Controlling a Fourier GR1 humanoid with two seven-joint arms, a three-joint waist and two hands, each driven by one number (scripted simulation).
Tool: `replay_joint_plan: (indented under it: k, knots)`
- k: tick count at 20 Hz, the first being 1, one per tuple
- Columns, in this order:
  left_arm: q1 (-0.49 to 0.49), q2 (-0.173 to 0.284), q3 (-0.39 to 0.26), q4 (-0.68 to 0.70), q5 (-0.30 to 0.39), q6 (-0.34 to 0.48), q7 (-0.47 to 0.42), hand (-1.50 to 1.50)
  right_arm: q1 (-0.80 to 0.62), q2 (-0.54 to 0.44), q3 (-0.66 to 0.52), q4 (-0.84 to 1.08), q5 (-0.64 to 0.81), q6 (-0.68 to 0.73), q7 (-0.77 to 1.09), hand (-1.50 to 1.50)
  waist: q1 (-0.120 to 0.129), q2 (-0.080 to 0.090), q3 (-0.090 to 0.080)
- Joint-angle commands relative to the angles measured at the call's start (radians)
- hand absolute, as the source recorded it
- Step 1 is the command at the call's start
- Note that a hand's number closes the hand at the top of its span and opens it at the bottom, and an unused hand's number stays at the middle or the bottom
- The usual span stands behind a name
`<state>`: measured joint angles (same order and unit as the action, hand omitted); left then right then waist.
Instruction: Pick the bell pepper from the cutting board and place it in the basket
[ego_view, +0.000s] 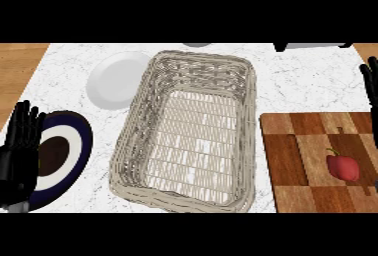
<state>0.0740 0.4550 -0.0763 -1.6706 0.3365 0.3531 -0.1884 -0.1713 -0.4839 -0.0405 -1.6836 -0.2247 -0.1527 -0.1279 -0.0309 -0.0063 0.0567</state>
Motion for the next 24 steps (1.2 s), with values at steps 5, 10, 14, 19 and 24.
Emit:
replay_joint_plan:
  k: [5,10,14,19,24]
  knots:
    - [-0.151,0.152,-0.089,0.005,-0.158,-0.069,0.085,0.0,0.008,-0.003,0.238,0.062,0.045,0.211,0.027,1.5,0.032,0.016,-0.054]
    - [-0.223,0.138,-0.131,0.106,-0.162,-0.129,0.108,0.0,0.084,0.275,0.42,0.09,0.101,0.084,-0.061,1.5,0.013,0.017,-0.056]
    - [-0.219,0.121,-0.137,0.15,-0.181,-0.153,0.091,0.0,0.097,0.276,0.479,0.006,0.361,-0.155,0.032,-1.5,0.012,0.005,-0.059]
    - [-0.214,0.143,-0.117,0.094,-0.157,-0.155,0.134,0.0,-0.022,0.051,0.385,-0.018,0.646,-0.221,0.274,-1.5,0.005,-0.006,-0.066]
    - [-0.232,0.134,-0.126,0.105,-0.171,-0.146,0.15,0.0,-0.099,-0.201,0.394,-0.034,0.791,0.038,0.536,-1.5,-0.001,-0.006,-0.072]
